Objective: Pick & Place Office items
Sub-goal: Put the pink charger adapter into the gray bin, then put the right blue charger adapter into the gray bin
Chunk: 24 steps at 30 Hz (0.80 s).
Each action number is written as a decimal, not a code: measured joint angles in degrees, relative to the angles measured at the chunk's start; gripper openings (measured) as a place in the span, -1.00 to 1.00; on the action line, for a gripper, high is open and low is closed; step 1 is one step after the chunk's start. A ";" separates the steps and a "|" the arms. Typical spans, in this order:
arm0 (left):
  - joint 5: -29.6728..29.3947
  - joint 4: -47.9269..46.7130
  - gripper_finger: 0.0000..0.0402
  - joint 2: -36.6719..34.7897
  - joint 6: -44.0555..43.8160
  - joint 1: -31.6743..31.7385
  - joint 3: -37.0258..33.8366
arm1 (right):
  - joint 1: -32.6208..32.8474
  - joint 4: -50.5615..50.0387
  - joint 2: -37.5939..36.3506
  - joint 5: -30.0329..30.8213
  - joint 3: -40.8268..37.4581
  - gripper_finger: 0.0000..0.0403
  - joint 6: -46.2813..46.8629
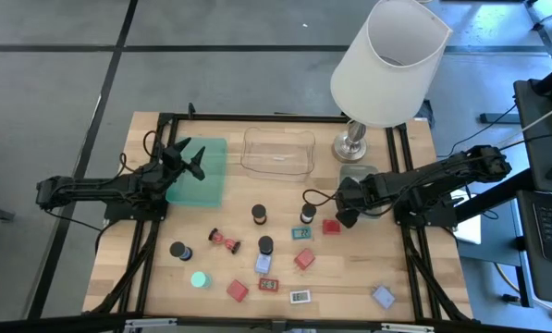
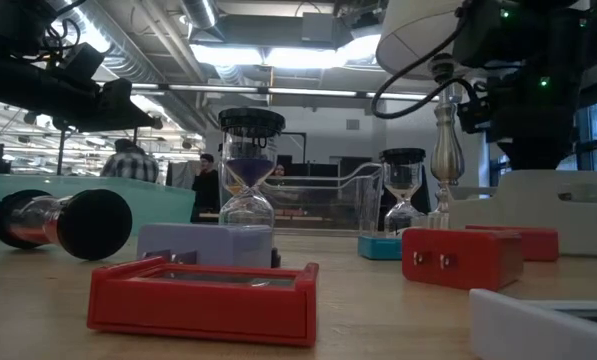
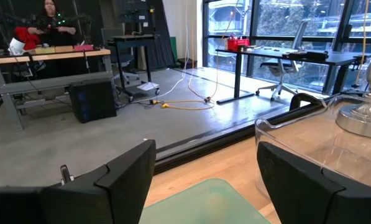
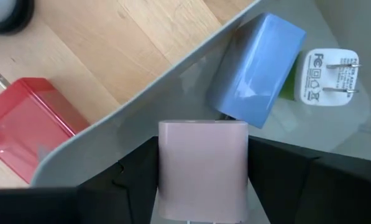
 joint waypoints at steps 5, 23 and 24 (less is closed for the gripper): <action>-0.01 0.00 0.39 -0.02 0.00 0.00 -0.02 | 0.00 0.16 0.00 0.24 0.00 0.20 0.04; 0.00 0.00 0.39 0.00 0.00 -0.01 -0.01 | 3.99 -14.31 0.00 1.39 16.94 0.29 6.44; 0.00 0.00 0.39 -0.01 0.00 0.00 0.00 | 5.50 -14.29 0.00 1.32 17.64 0.29 9.61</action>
